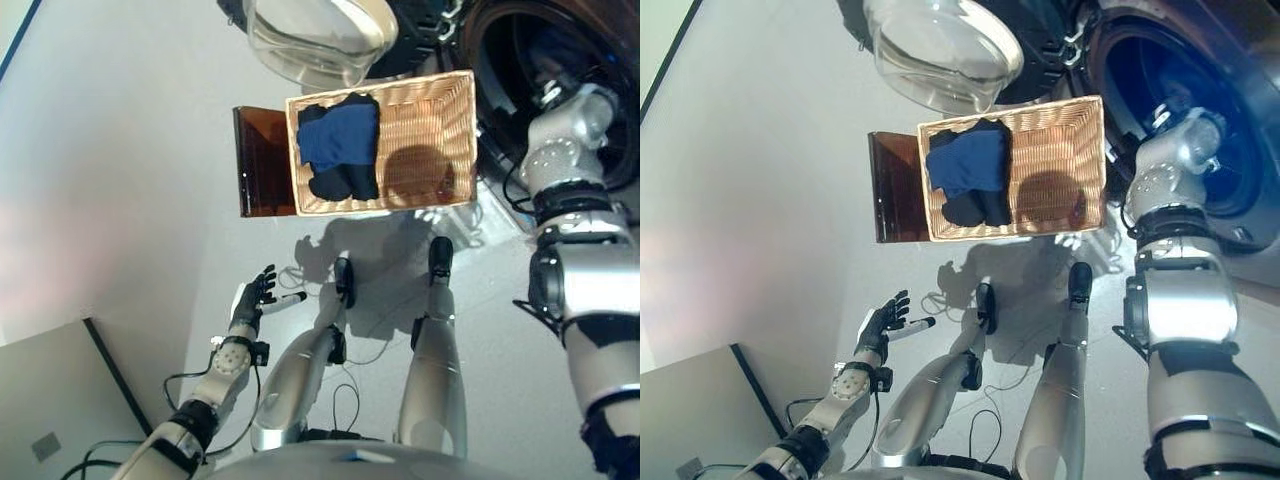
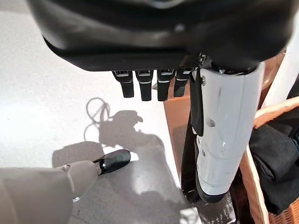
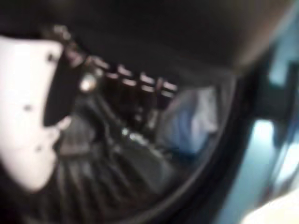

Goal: Pick up the clothes and place them into the washing machine

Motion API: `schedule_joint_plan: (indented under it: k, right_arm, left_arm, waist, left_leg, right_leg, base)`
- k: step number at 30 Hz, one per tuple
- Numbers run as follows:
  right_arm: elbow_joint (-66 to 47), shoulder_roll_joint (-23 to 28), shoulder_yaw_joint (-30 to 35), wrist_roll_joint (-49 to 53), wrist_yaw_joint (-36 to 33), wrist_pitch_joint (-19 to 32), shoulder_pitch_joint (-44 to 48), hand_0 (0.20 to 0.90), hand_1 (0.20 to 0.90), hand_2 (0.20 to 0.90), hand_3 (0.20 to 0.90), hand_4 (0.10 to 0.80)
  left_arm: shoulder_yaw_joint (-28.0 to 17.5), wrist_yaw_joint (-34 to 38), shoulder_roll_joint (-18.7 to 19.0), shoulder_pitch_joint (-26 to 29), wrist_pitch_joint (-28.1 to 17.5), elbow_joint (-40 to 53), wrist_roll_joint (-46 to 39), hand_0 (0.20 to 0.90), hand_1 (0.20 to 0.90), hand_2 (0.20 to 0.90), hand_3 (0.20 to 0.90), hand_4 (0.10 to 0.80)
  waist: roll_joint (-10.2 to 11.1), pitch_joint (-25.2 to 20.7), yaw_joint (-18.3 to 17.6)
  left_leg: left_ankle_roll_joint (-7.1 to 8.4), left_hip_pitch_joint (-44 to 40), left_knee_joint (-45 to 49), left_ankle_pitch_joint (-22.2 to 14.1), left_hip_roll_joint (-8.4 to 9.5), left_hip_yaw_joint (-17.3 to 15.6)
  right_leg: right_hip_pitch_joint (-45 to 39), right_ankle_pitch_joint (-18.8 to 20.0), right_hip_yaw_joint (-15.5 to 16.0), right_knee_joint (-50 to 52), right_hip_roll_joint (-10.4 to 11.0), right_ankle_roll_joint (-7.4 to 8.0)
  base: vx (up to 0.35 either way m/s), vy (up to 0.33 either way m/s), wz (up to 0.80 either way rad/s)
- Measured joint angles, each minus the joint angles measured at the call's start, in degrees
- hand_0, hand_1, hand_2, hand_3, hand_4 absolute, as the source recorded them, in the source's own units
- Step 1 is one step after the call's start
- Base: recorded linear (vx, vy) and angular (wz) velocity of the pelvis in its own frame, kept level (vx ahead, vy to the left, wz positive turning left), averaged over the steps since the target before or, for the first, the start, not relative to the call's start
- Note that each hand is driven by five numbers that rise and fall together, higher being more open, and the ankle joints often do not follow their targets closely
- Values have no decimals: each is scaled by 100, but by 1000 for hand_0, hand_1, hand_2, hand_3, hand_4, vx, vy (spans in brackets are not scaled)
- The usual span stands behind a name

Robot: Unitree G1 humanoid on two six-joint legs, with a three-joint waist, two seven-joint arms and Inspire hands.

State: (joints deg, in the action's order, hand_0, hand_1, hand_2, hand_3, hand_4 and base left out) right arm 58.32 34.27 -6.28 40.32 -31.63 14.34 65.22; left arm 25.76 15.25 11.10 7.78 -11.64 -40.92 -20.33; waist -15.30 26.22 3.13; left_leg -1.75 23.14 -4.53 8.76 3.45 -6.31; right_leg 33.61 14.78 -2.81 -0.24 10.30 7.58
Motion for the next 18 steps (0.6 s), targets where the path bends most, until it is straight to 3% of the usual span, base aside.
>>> schedule_joint_plan:
  k: [8,18]
  right_arm:
    - [-635,-975,-448,-1806,-320,-467,-728,900,900,900,900,800]
    - [-991,-1343,-665,-2973,-478,-837,-970,900,900,900,900,800]
  left_arm:
    - [-98,264,-139,-23,-20,37,127,900,900,900,900,800]
    - [-265,512,-118,-32,-14,53,397,900,900,900,900,800]
  waist:
    - [108,78,-100]
    - [317,225,-59]
  left_leg:
    - [45,-8,-1,-30,-75,-33]
    - [41,-6,0,-40,-74,-76]
  right_leg:
    - [17,-23,-31,-2,-85,-3]
    - [17,-11,-33,-1,-77,-35]
  base:
    - [-4,-1,-1]
    - [7,-2,2]
